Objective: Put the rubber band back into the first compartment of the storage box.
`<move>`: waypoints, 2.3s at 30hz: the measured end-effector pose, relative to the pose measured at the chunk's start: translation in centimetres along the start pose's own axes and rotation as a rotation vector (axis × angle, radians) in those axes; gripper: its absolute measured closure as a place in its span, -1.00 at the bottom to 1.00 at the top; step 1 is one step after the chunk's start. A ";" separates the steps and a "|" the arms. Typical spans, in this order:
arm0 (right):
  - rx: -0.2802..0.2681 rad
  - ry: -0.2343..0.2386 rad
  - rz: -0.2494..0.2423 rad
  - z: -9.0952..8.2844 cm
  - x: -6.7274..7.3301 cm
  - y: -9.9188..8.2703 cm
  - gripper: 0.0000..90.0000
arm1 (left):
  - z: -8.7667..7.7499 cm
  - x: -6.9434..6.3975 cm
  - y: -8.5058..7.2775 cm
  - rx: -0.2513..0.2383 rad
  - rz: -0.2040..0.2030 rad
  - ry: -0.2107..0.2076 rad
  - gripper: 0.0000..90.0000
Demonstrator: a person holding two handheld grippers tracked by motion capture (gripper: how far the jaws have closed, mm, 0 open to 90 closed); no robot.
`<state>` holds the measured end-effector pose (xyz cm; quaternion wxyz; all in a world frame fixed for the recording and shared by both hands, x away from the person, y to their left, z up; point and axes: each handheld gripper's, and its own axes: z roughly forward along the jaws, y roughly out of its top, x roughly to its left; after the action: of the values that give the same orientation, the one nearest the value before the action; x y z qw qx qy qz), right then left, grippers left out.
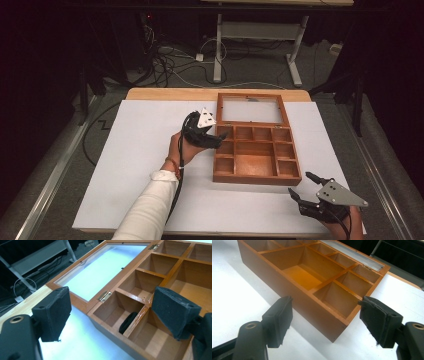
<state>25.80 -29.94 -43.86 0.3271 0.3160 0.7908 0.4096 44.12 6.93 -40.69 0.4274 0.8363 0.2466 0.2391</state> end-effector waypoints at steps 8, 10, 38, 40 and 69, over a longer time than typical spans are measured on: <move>0.009 0.013 -0.008 0.1 0.4 0.1 -0.42 | -1.4 -0.2 -0.2 -0.008 0.029 0.021 -0.63; 0.008 0.014 -0.010 0.1 0.4 0.1 -0.42 | -1.7 -0.3 -0.2 -0.016 0.038 0.022 -0.63; 0.002 0.013 -0.016 0.2 0.9 0.4 -0.43 | -5.4 -2.4 -1.7 -0.073 0.119 0.036 -0.64; 0.002 0.016 -0.015 0.2 0.9 0.4 -0.43 | -5.6 -2.5 -1.7 -0.076 0.119 0.030 -0.64; -0.004 0.025 -0.030 0.1 1.3 0.6 -0.44 | -9.2 -5.2 -2.3 -0.124 0.205 0.035 -0.64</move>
<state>25.24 -28.59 -43.74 0.3240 0.2982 0.7988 0.4100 34.04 10.34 -38.80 0.4471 0.8249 0.1520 0.3107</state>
